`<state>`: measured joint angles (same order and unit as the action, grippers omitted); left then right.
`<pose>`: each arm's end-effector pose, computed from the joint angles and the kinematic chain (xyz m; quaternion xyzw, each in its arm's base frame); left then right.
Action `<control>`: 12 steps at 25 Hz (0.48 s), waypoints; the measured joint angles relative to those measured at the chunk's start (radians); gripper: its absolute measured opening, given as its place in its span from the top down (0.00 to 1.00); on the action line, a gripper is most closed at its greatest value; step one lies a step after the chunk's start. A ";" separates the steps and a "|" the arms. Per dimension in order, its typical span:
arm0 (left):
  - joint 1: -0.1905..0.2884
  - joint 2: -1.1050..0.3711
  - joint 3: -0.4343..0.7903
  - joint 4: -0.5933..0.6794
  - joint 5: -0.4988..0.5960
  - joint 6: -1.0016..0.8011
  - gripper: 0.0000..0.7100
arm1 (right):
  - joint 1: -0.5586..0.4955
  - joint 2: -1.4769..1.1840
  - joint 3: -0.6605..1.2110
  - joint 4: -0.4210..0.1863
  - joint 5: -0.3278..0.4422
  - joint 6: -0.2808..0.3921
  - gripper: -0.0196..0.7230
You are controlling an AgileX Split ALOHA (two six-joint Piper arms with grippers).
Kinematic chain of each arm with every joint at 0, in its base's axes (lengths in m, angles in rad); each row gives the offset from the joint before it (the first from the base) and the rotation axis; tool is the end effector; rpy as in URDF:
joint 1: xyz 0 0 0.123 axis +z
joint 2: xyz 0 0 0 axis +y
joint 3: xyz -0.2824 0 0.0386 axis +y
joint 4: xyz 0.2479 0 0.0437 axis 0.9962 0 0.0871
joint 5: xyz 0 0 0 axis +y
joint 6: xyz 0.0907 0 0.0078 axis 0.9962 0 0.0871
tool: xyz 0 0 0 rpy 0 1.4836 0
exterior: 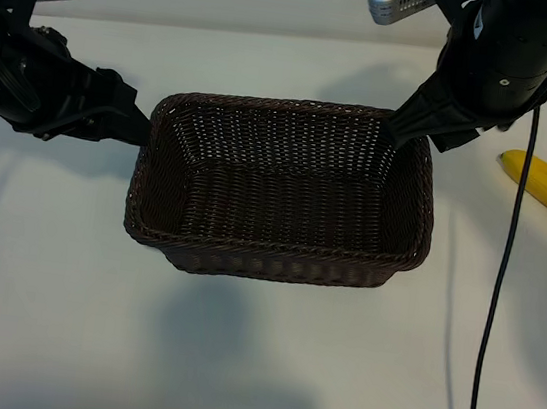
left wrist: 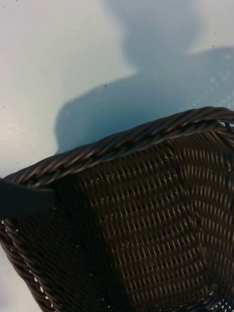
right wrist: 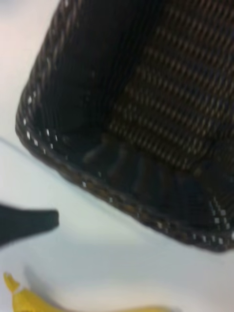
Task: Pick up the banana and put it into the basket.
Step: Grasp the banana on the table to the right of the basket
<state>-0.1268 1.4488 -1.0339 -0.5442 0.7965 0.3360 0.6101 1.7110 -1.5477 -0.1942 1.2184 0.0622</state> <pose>0.2841 -0.0702 0.2748 0.0785 0.9465 -0.2055 0.2360 0.2998 0.1894 0.3140 -0.2865 0.9435 -0.0442 0.1606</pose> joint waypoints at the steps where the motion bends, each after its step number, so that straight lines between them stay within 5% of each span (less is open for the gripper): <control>1: 0.000 0.000 0.000 0.000 0.000 0.000 0.18 | 0.000 0.000 0.000 -0.011 0.000 0.000 0.25; 5: 0.000 0.000 0.000 0.000 0.000 -0.001 0.18 | 0.000 0.000 0.000 -0.058 0.000 0.018 0.08; 12: 0.000 0.000 0.000 0.002 -0.004 0.000 0.18 | -0.045 -0.061 0.012 -0.092 -0.001 0.045 0.11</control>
<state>-0.1268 1.4488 -1.0339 -0.5423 0.7920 0.3359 0.5655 1.6498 -1.5353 -0.2861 1.2174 0.1070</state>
